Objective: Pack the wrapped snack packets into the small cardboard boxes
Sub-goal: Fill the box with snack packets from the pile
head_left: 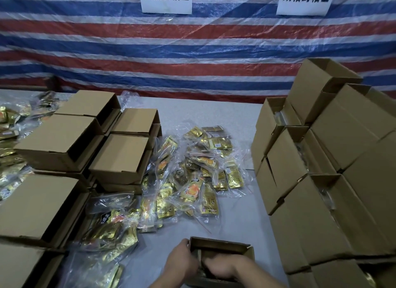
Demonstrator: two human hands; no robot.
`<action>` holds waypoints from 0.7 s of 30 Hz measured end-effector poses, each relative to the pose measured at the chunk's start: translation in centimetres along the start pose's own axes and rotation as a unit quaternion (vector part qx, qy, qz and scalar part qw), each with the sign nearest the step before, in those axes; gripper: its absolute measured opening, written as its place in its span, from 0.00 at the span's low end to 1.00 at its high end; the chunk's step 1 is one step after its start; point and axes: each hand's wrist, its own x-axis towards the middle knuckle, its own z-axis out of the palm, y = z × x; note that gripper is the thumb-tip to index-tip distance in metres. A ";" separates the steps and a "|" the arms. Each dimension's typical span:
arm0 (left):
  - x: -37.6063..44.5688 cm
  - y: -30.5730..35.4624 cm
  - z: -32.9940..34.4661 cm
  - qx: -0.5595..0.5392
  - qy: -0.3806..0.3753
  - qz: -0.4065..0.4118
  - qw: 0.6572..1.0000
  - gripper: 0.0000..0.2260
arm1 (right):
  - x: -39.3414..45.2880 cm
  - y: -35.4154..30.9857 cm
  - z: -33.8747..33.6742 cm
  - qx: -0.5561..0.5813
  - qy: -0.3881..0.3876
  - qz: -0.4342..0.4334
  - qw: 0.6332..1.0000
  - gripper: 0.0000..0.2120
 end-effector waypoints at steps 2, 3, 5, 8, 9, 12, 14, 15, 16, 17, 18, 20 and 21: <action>0.3 0.3 0.1 0.030 -0.001 -0.006 1.000 0.12 | -0.4 0.0 0.2 -0.019 -0.008 -0.005 1.000 0.29; 0.4 0.5 0.0 0.043 -0.001 -0.004 0.999 0.11 | -0.8 0.2 0.1 -0.030 -0.006 -0.009 0.999 0.28; 0.6 0.6 -0.5 0.049 -0.009 -0.007 0.999 0.09 | -1.5 0.7 0.0 -0.035 0.029 -0.047 0.998 0.18; 1.0 0.9 -1.2 0.044 -0.020 0.009 0.999 0.04 | -3.3 1.6 -1.2 -0.037 0.192 -0.127 0.972 0.10; 1.0 1.1 -1.4 0.044 -0.025 0.017 0.999 0.04 | -3.8 1.8 -1.8 -0.059 0.250 -0.152 0.954 0.07; 1.0 1.8 -1.9 0.057 -0.031 0.037 0.997 0.08 | -4.1 2.6 -3.5 -0.171 0.297 -0.155 0.927 0.17; 0.9 2.2 -2.1 0.054 -0.027 0.038 0.997 0.07 | -3.7 3.0 -3.8 -0.205 0.242 -0.111 0.942 0.17; 0.9 2.4 -2.3 0.044 -0.020 0.037 0.998 0.05 | -3.5 3.1 -3.4 -0.201 0.215 -0.097 0.951 0.15; 0.8 2.5 -2.4 0.031 -0.015 0.037 0.999 0.05 | -3.2 3.4 -3.0 -0.190 0.198 -0.095 0.957 0.14; 0.8 2.5 -2.4 0.014 -0.011 0.041 0.999 0.06 | -3.1 3.6 -2.7 -0.176 0.190 -0.091 0.962 0.13; 0.6 2.4 -2.4 -0.010 -0.010 0.044 0.999 0.08 | -3.0 3.9 -2.5 -0.162 0.188 -0.084 0.965 0.13; 0.1 2.3 -2.3 -0.067 -0.016 0.035 0.997 0.14 | -3.2 4.1 -2.6 -0.141 0.185 -0.069 0.970 0.15; -0.3 2.2 -2.3 -0.092 -0.019 0.025 0.995 0.16 | -3.4 4.1 -2.8 -0.133 0.185 -0.063 0.972 0.15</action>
